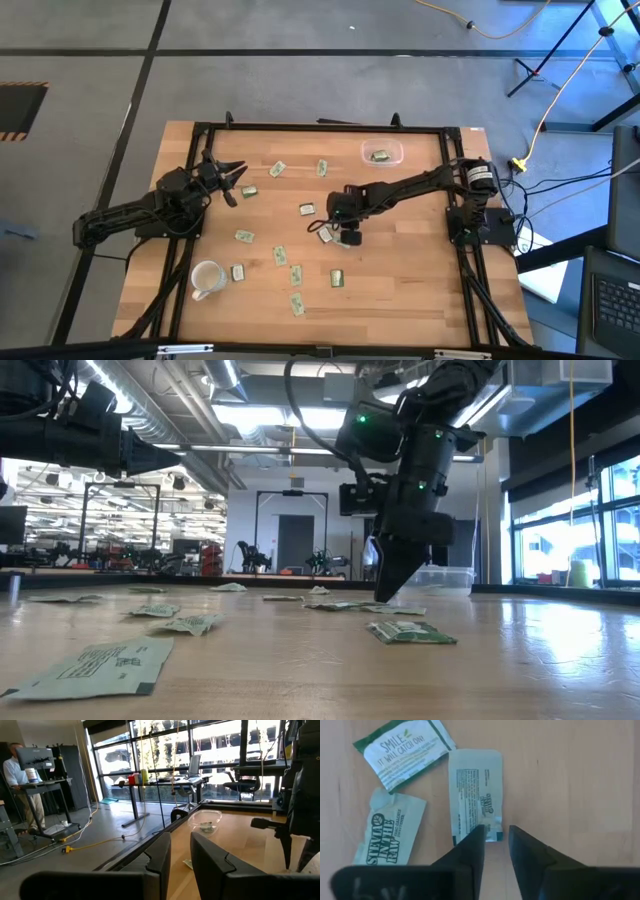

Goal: Pick and place Stevia / Truvia into bins
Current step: Put the green stevia packet into the transparent container

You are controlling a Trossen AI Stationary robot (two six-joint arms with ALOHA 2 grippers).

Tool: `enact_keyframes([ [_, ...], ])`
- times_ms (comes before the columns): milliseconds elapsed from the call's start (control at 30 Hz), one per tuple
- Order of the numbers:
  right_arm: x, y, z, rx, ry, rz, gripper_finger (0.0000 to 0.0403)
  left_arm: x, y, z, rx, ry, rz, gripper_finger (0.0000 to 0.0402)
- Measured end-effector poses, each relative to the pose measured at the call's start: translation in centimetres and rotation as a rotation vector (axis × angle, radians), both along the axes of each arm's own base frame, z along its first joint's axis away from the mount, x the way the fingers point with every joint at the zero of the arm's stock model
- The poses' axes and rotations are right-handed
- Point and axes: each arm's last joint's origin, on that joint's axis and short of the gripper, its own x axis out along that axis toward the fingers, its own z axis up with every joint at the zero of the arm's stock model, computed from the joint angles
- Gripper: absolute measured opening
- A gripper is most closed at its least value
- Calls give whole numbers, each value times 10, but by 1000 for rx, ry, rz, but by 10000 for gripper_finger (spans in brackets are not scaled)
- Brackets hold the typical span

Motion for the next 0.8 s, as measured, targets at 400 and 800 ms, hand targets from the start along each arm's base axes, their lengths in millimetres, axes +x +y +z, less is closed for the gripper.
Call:
enact_keyframes([
  [400,-2,0,-1,12,17,-25,4,0,0,0,0,0,0,68],
  [800,-11,-15,75,-188,145,-126,1,0,0,0,0,0,0,68],
])
